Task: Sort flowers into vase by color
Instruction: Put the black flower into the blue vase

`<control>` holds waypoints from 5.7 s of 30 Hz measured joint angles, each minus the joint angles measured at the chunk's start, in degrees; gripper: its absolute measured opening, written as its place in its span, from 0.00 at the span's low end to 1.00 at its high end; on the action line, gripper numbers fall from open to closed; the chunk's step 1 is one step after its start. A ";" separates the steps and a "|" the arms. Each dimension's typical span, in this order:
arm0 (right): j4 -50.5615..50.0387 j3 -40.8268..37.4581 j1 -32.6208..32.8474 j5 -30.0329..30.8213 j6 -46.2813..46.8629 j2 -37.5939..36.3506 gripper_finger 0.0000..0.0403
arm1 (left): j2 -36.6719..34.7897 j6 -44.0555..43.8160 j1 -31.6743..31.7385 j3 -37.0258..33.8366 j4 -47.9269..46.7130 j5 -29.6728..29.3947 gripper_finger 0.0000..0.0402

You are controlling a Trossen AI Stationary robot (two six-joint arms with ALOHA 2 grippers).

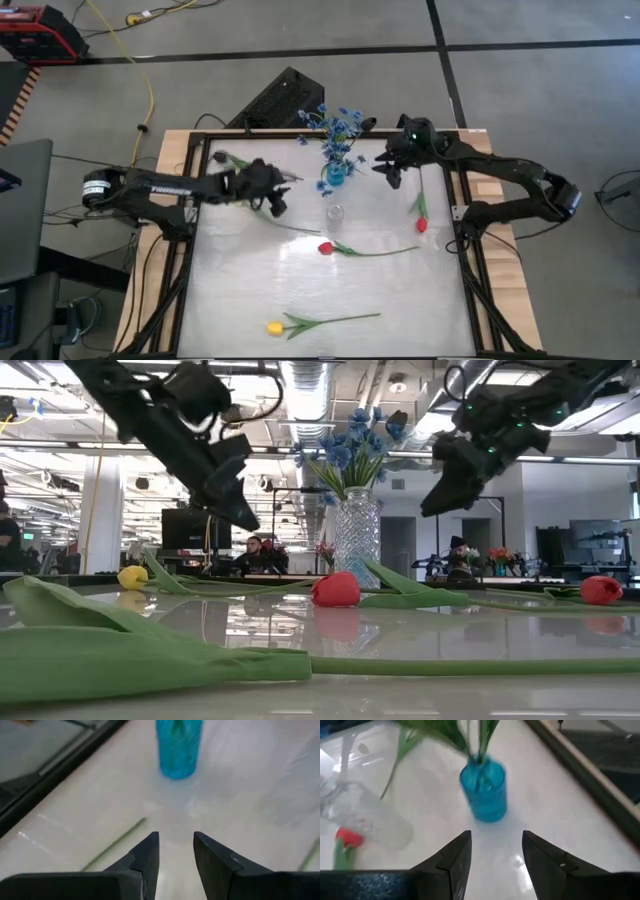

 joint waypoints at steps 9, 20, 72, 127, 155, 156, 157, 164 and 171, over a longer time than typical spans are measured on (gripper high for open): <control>5.67 -5.20 9.02 -0.29 2.60 -4.49 0.50 | 7.71 22.51 21.48 9.57 -16.78 13.53 0.26; 7.48 -5.24 19.16 0.22 1.50 -4.58 0.49 | 22.74 48.31 24.20 21.36 -31.10 5.06 0.26; 26.76 -5.24 54.27 15.23 -25.15 -3.85 0.49 | -1.20 -7.63 -15.12 24.62 -56.89 18.59 0.00; 12.27 24.09 60.85 61.59 -41.98 34.70 0.21 | 12.74 -32.40 -22.10 24.66 -26.86 23.45 0.00; 1.81 19.48 57.36 26.08 -21.61 21.63 0.05 | 4.59 -3.48 -22.60 24.51 -24.19 7.93 0.25; 3.74 17.76 56.99 24.10 -21.21 20.10 0.05 | 3.44 -2.36 -22.92 23.82 -21.61 5.73 0.26; 6.37 15.88 56.34 22.15 -20.57 18.30 0.05 | 2.20 -1.35 -23.34 22.73 -18.50 4.11 0.26; 38.48 0.70 51.07 9.59 -9.97 9.11 0.05 | -3.58 6.44 -26.08 8.05 12.71 3.13 0.25; 55.43 -1.58 47.17 11.45 2.15 11.41 0.05 | -1.78 16.50 -26.64 -1.36 44.46 3.94 0.25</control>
